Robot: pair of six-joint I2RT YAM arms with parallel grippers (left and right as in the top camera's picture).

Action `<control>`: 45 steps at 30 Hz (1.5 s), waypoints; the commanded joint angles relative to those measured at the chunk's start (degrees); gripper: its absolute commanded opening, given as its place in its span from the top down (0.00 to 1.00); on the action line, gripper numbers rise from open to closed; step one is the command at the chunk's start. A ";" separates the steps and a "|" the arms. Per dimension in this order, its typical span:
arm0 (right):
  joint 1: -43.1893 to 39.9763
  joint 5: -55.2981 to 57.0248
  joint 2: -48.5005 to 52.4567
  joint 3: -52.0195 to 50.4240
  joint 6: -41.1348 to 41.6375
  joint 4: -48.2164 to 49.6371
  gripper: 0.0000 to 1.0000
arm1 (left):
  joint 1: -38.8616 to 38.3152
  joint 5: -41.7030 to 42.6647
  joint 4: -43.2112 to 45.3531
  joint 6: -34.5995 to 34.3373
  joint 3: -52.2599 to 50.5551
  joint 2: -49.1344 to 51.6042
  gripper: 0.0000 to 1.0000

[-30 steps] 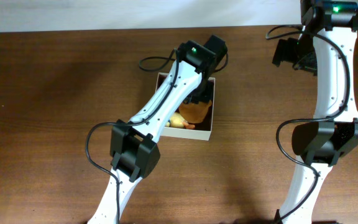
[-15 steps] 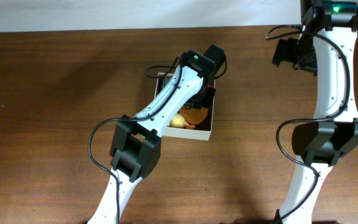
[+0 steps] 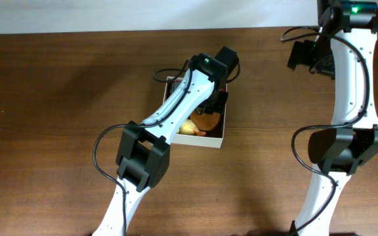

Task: Pack container

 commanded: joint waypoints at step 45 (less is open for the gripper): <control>0.00 0.61 -0.22 -0.09 0.07 0.02 0.01 | 20.06 0.44 -20.22 -1.62 32.33 -3.72 0.82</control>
